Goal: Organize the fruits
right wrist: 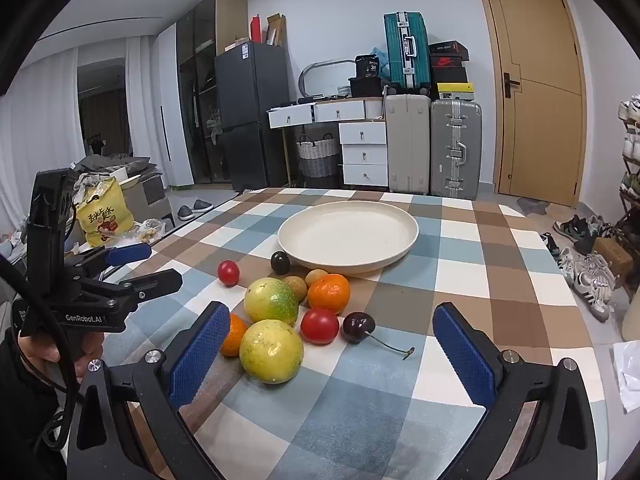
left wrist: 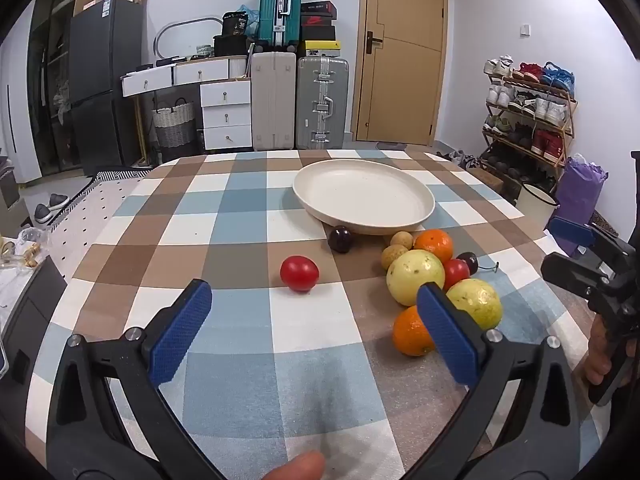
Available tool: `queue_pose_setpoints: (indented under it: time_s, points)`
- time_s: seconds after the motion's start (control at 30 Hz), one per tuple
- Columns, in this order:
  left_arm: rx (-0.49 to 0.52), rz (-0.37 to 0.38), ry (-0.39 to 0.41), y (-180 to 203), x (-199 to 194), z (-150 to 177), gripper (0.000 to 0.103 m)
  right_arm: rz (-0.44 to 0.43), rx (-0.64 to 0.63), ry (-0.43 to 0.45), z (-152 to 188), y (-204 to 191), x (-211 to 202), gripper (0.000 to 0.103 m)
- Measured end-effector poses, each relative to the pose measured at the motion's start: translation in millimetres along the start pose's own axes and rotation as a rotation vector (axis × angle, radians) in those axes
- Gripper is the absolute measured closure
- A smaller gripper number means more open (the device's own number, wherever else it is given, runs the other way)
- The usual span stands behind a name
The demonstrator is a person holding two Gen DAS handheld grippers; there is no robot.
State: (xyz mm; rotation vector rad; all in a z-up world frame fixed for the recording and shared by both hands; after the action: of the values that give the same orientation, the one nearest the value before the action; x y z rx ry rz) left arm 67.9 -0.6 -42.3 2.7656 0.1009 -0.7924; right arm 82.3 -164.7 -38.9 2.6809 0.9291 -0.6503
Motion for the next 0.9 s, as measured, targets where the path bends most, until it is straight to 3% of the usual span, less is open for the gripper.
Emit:
queue_pose_setpoints:
  time_s: [0.9]
  points:
    - [0.014,0.007,0.003,3,-2,0,0.001,-0.008,0.012,-0.014,3,1,6,0.0]
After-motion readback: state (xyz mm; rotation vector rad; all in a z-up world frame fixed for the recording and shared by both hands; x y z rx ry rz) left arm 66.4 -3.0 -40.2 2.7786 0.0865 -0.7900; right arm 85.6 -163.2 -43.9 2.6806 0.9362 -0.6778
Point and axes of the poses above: each gripper's, at about its wrist camera, not at the fingertips, and x roughly the way its jaws point, y to its right, z to its underside, the point moved 8 cm from there along x, roughly the way its jaws point, and after that the axes turned 12 degrees about -x, right-handed, at the moved point
